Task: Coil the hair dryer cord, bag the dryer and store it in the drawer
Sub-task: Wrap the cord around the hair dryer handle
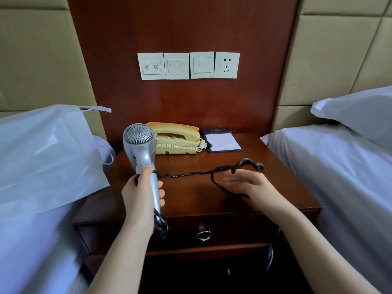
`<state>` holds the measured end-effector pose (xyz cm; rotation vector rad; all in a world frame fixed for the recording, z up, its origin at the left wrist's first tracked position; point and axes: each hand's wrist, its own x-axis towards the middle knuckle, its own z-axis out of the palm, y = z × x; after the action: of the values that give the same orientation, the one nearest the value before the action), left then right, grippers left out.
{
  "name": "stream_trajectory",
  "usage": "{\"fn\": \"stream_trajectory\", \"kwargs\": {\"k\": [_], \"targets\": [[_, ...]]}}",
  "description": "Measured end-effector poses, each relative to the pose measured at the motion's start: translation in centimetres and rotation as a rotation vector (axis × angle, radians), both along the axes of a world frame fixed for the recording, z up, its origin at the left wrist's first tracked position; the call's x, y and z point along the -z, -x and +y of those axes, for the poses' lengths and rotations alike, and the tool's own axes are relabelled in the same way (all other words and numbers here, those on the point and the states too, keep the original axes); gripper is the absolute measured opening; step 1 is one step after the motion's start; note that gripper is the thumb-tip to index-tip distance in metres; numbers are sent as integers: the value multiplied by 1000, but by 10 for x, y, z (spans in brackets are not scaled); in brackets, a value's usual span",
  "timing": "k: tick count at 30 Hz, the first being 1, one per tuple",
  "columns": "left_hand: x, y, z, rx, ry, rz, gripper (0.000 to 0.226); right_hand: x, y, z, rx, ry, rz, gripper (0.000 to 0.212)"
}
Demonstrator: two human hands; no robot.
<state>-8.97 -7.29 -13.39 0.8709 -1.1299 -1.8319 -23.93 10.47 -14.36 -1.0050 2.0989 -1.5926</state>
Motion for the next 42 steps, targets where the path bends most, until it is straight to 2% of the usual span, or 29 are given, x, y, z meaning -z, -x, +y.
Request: {"fn": "stream_trajectory", "kwargs": {"k": [5,8,11,13,15,18,20,24,27,30,33,36,42], "targets": [[0,10,13,-40,13,1,21,-1,-20,-5,-355,80,-275,55],[0,14,18,-52,-9,1,23,0,-27,-10,-419,85,-279,51],[0,16,19,-40,-26,7,21,-4,-30,-14,-403,172,-383,39],[0,17,20,-18,-22,0,20,-6,-31,-19,-304,222,-511,38],[2,17,20,1,2,-15,19,-6,-33,-22,-267,187,-562,43],[3,17,19,19,50,-27,19,-6,-33,-27,-331,54,-477,63],[2,15,15,12,53,-23,21,-9,-33,-25,-367,-42,-370,67],[-2,9,3,-7,61,-3,23,-17,-34,-21,-359,-177,-192,35],[-3,5,-5,-14,108,4,19,-18,-31,-27,-338,-89,-260,46],[-1,5,-8,-37,206,-54,16,-18,-25,-31,-422,-30,-373,59],[1,3,-16,-91,257,-85,18,-17,-22,-17,-207,70,-396,57],[3,-5,-30,-162,208,-104,20,-15,-21,-3,-78,150,-379,51],[8,-19,-44,-185,189,-102,20,-20,-12,7,169,195,-276,49]]}}
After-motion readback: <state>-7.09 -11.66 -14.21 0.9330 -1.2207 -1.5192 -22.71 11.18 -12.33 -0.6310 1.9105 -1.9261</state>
